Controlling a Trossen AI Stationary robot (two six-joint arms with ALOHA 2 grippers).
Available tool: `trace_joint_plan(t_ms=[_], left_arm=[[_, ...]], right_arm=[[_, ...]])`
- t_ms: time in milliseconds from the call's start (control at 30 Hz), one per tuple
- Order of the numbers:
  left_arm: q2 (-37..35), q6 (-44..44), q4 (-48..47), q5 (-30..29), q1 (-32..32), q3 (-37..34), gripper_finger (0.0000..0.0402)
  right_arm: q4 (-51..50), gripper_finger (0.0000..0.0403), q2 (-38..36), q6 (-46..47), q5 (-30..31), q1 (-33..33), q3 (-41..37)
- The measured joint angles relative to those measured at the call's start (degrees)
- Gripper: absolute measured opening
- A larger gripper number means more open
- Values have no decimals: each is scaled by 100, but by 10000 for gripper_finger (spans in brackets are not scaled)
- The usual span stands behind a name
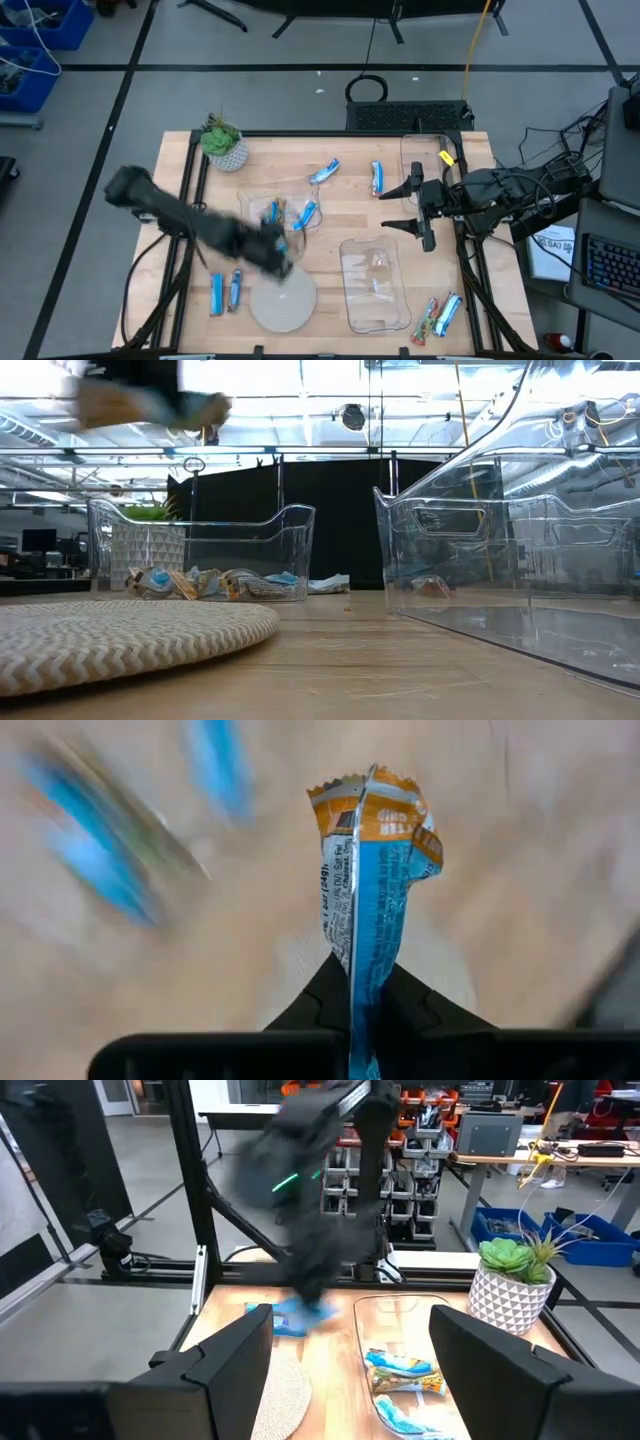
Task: Pick and place Granola Bars by type
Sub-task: Put the yellow granola bar into the top left transparent bin
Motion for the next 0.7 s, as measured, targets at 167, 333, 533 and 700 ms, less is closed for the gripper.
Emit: trace_joint_plan(t_ms=[167,333,533,700], left_arm=[[-553,1838,-380,-283,1860,-85,18],[-131,3235,33,356,3062,-85,17],[848,3572,515,829,3285,-85,16],[1553,3253,605,804,3231,-90,16]], right_arm=[[2,263,36,8,50,0,1],[4,263,79,62,175,-2,0],[4,263,73,10,475,-2,0],[5,263,52,10,459,0,0]])
